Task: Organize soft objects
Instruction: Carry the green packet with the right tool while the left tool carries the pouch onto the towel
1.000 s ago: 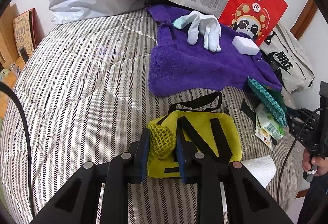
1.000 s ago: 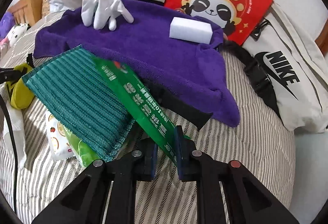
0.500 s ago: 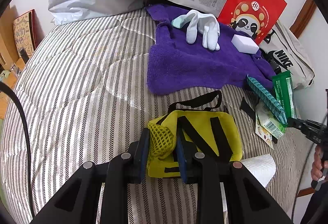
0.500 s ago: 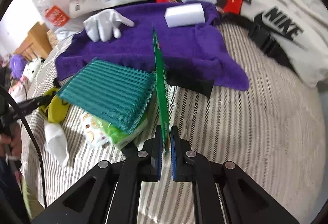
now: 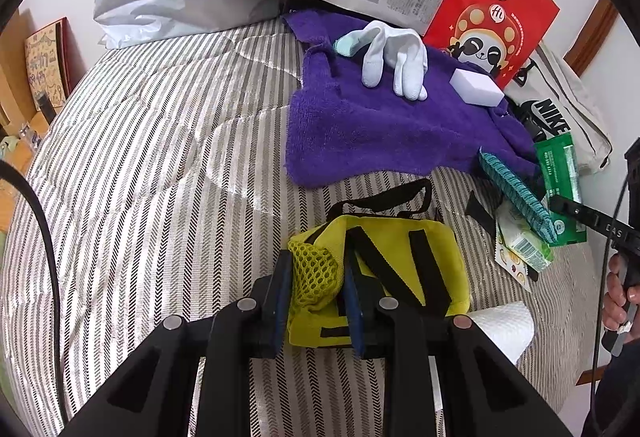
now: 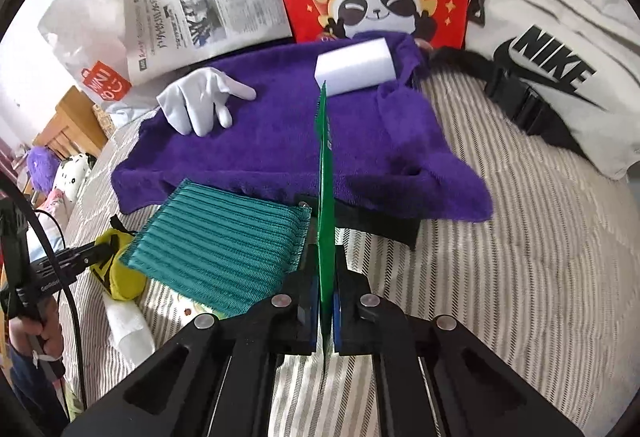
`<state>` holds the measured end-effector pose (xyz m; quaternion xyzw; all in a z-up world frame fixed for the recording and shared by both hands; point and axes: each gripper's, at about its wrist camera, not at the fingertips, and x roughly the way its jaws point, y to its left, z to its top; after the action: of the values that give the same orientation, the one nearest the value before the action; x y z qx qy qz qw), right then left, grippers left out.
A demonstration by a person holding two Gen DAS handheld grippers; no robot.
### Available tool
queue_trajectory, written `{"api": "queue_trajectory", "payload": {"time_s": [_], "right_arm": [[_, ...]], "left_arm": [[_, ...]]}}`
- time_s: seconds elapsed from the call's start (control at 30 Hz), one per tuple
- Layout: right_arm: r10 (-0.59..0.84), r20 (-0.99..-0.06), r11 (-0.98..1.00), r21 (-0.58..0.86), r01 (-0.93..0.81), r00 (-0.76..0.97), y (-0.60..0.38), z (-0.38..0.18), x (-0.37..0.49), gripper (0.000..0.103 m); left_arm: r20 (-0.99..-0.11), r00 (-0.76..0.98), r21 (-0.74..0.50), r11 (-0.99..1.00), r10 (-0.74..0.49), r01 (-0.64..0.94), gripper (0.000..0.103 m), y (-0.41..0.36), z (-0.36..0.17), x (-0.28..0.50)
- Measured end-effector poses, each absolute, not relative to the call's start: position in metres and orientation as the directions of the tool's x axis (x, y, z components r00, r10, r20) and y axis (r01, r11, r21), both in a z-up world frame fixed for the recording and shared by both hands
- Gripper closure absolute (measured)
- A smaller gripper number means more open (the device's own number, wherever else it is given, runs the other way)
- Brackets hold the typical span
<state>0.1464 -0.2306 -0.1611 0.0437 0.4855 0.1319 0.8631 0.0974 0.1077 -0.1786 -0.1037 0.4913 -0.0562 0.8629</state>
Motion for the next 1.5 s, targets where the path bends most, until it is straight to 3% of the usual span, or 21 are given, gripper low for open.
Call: {"api": "queue_trajectory", "payload": {"time_s": [0.77,1.5], "right_arm": [[0.262,-0.811,0.964,0.189,-0.19,0.523,-0.24,-0.122,0.114,0.098],[0.25,-0.826,0.967,0.19,-0.167,0.504,-0.224,-0.126,0.2,0.098]], "left_arm": [[-0.774,0.592,-0.249,0.968,-0.225,0.043,0.08,0.101,-0.109,0.081],[-0.768,0.598,-0.237,0.969,-0.228,0.066,0.08,0.083,-0.094,0.144]]}}
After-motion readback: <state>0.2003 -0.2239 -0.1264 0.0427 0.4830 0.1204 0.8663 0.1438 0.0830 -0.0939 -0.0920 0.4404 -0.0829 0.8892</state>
